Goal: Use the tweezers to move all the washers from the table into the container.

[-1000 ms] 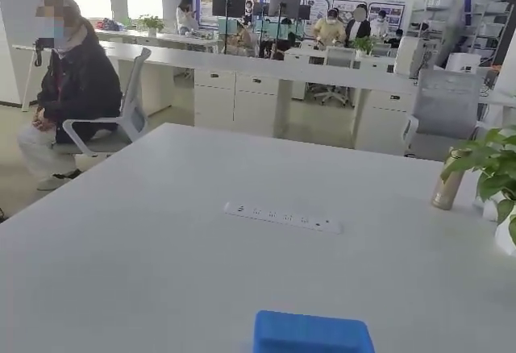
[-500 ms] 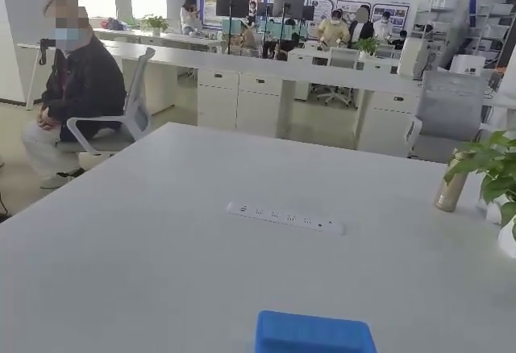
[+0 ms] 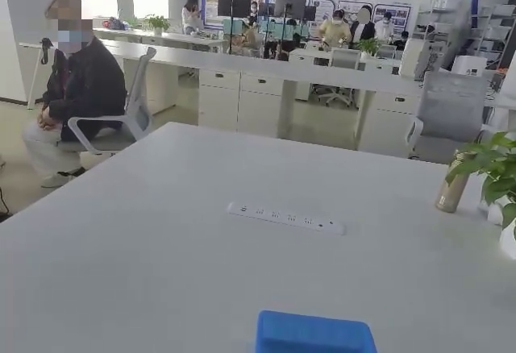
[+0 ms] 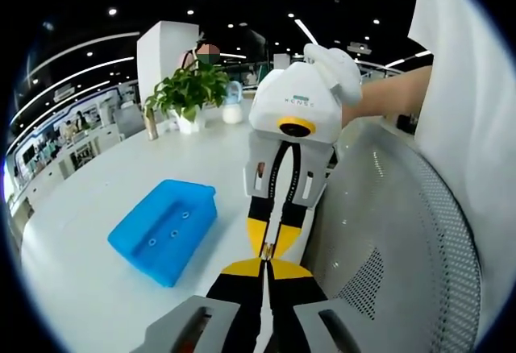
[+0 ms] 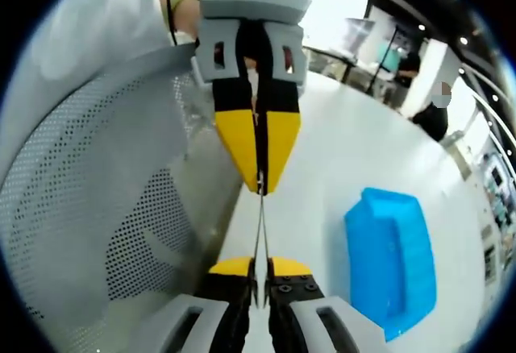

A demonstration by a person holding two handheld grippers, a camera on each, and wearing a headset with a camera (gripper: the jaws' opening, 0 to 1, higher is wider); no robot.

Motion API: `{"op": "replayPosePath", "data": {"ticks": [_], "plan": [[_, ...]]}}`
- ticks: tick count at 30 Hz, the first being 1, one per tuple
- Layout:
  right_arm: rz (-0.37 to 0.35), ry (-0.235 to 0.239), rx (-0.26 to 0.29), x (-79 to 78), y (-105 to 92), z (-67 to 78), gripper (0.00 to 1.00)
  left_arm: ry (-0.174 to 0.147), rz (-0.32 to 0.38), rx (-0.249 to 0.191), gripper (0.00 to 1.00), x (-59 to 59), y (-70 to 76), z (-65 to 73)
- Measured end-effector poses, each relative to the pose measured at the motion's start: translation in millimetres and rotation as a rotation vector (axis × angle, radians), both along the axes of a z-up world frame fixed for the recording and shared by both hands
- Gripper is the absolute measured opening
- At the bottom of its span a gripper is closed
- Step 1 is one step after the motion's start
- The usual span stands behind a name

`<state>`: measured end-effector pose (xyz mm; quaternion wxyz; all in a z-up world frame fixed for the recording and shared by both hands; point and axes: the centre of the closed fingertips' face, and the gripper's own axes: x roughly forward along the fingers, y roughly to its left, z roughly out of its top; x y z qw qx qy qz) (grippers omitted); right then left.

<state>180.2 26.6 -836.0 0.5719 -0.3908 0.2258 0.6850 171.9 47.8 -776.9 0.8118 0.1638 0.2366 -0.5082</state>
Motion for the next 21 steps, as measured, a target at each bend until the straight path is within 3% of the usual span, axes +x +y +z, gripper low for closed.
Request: {"op": "replayPosePath", "data": {"ticks": [6,21], "plan": [[0.003,-0.012,-0.015,1.2,-1.7,-2.2,0.03,0.006,0.009,-0.018,0.00,1.7,1.0,2.4],[0.000,-0.015,-0.021,-2.5,2.0,-4.7,0.03,-0.014,-0.008,0.040,0.00,-0.9,0.5,-5.2]]}}
